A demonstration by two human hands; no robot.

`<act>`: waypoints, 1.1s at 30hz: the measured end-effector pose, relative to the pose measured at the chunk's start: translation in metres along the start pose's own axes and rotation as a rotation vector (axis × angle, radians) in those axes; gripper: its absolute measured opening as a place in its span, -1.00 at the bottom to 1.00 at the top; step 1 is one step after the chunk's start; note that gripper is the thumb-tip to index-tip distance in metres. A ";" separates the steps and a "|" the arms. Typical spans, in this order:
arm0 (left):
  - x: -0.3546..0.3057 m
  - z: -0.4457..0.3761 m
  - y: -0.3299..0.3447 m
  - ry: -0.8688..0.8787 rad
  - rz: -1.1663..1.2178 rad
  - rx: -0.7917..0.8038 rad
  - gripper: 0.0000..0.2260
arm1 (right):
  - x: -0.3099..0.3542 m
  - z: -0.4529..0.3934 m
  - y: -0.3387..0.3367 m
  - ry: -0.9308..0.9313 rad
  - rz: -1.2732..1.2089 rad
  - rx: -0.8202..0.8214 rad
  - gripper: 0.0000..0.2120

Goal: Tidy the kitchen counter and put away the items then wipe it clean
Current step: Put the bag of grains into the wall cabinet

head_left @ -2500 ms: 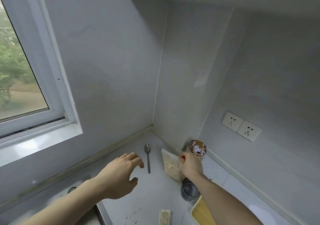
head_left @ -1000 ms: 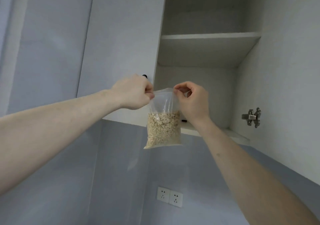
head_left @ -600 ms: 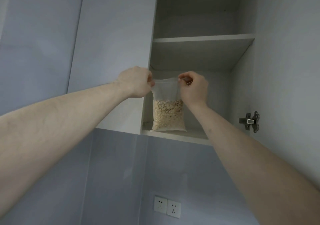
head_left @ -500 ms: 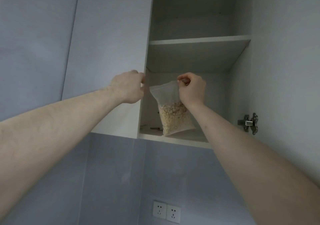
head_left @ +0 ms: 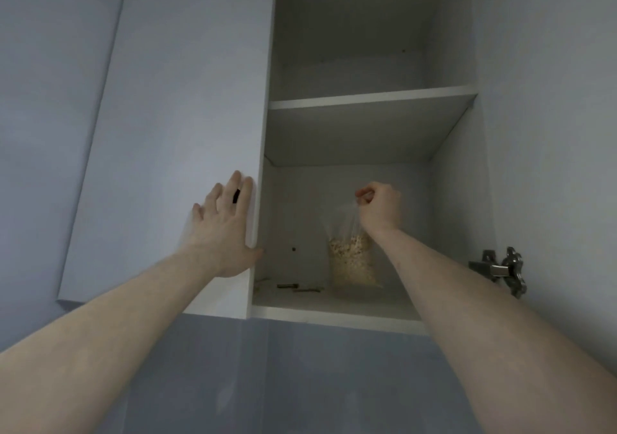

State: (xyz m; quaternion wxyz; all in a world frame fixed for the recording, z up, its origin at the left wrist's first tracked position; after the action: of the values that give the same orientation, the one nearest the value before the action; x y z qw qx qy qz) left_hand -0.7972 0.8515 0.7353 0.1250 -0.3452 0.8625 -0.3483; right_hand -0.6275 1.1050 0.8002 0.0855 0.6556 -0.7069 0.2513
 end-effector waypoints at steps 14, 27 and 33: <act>-0.004 -0.002 0.007 -0.023 -0.058 -0.085 0.05 | -0.074 -0.011 -0.036 0.292 0.323 0.078 -0.76; -0.008 0.003 0.003 -0.050 -0.098 -0.018 0.04 | -0.056 0.003 -0.077 0.276 0.843 0.183 -0.75; -0.009 0.004 0.002 -0.055 -0.116 -0.026 0.04 | -0.039 0.015 -0.068 0.194 0.908 0.210 -0.74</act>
State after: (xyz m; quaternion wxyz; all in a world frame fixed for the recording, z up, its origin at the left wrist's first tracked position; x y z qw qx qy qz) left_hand -0.7900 0.8563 0.7308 0.1240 -0.4056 0.8417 -0.3342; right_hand -0.5535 1.1320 0.7862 -0.0340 0.2591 -0.8814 0.3935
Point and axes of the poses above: each hand's wrist, its own z-axis away from the middle knuckle, its own y-axis out of the palm, x = y × z, the point moved 10 cm from there along -z, towards the middle knuckle, and after that the axes turned 9 degrees about x, right-handed, at the moved point
